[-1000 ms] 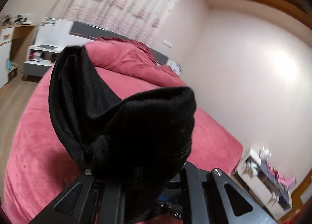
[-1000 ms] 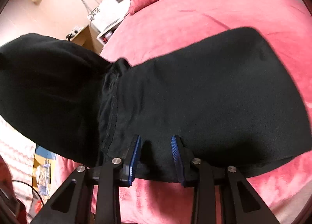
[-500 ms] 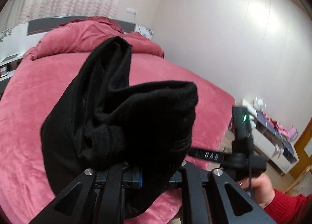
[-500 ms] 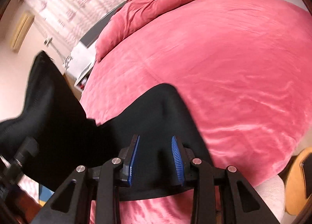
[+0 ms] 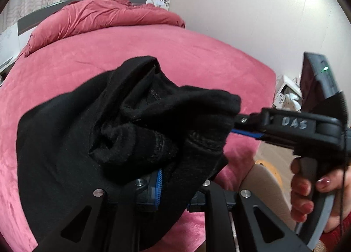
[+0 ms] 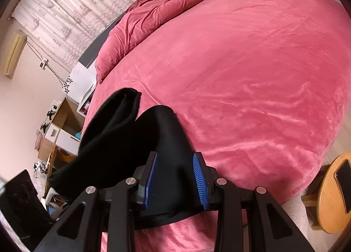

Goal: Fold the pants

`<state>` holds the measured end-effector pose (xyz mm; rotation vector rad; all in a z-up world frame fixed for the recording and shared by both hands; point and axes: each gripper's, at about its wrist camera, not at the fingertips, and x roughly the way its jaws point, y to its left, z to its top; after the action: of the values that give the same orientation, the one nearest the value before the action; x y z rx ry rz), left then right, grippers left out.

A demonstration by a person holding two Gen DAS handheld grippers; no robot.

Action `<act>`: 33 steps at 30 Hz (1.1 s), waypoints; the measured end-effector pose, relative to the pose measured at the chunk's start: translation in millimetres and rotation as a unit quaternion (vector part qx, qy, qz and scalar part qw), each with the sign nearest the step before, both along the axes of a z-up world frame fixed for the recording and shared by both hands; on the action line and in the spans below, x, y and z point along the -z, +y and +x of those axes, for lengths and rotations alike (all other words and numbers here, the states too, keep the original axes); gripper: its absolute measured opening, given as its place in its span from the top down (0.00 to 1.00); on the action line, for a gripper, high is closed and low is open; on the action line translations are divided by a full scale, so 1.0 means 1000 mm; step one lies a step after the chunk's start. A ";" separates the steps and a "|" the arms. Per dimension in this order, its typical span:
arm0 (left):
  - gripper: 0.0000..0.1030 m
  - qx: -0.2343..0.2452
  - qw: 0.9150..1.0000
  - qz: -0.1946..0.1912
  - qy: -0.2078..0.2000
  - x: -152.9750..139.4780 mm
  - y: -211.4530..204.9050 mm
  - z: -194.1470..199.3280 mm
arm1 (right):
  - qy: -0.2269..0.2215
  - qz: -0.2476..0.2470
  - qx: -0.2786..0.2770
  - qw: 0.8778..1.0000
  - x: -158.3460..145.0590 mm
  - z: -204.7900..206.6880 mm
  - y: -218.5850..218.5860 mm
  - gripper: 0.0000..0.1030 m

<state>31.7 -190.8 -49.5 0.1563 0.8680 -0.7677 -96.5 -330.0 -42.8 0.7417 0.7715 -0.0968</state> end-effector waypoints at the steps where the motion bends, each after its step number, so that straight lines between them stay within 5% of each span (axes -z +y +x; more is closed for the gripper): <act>1: 0.86 -0.001 1.000 0.002 0.002 0.004 -0.003 0.003 | 0.001 0.001 0.000 1.000 0.002 0.002 -0.002 0.66; 16: 0.85 -0.008 1.000 0.014 0.015 0.006 -0.015 0.016 | 0.000 0.035 -0.023 0.999 0.010 0.010 0.004 0.66; 18: 0.84 -0.007 1.000 0.013 0.016 0.006 -0.016 0.017 | -0.006 0.067 -0.028 0.997 0.014 0.011 0.002 0.60; 20: 0.81 -0.007 1.000 0.009 0.020 0.007 -0.016 0.019 | -0.014 0.121 -0.031 0.992 0.021 0.013 0.000 0.43; 25: 0.71 0.001 0.999 -0.019 0.039 0.000 -0.011 0.019 | -0.022 0.180 -0.049 0.982 0.028 0.023 0.001 0.42; 28: 0.70 0.007 0.999 -0.036 0.036 -0.007 -0.004 0.016 | -0.012 0.195 -0.047 0.980 0.031 0.028 0.000 0.29; 33: 0.68 0.025 0.996 -0.079 0.038 -0.016 0.007 0.010 | -0.015 0.235 -0.040 0.971 0.037 0.033 -0.005 0.25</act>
<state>41.8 -184.0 -33.1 0.0089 0.8747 -0.8900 -63.6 -334.9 -79.5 1.1565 0.8040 0.1759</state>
